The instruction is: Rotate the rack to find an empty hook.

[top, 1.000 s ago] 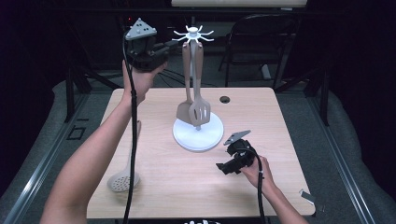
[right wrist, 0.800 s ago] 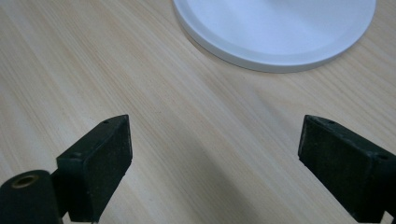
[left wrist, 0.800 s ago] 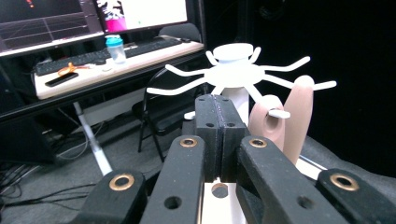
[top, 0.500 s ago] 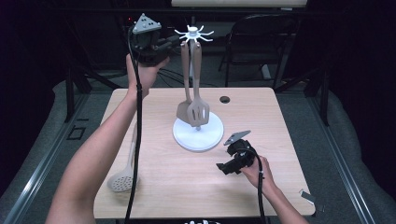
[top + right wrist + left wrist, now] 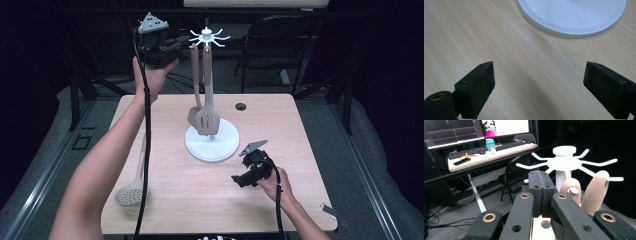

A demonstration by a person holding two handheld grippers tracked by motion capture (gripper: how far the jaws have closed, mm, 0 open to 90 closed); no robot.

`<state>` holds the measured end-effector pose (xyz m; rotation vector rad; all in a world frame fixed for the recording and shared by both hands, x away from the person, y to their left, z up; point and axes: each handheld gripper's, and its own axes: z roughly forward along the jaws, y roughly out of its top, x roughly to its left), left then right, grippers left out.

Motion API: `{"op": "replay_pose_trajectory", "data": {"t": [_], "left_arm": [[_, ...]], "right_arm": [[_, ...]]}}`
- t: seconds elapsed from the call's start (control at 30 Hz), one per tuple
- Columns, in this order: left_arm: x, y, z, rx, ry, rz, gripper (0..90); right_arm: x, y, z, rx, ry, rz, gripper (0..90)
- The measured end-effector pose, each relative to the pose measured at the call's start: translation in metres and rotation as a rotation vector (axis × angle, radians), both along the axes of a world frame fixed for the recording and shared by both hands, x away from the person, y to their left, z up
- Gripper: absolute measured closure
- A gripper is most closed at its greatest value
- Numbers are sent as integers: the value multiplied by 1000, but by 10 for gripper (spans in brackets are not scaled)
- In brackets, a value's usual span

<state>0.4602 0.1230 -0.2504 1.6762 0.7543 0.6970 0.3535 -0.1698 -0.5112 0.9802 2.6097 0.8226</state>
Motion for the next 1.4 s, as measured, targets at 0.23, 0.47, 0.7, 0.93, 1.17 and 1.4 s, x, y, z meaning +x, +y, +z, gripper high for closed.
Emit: {"op": "replay_pose_trajectory", "data": {"t": [0.23,0.47,0.7,0.93,1.17,1.4], "left_arm": [[-23,8,-2,-45,-31,-39,900],[-35,0,-2,-20,-44,-88,900],[-29,-7,-2,-1,-34,-77,900],[-24,-7,0,13,-35,-51,900],[-16,-5,-1,13,-22,-20,900],[-9,-4,-2,15,-28,-1,900]], "right_arm": [[0,0,1,2,1,-4,96],[0,3,1,-4,3,7,96],[0,2,1,-11,5,9,97],[-1,1,1,-7,0,-2,97],[-1,2,1,-4,5,5,98],[-1,3,0,2,6,5,98]]}}
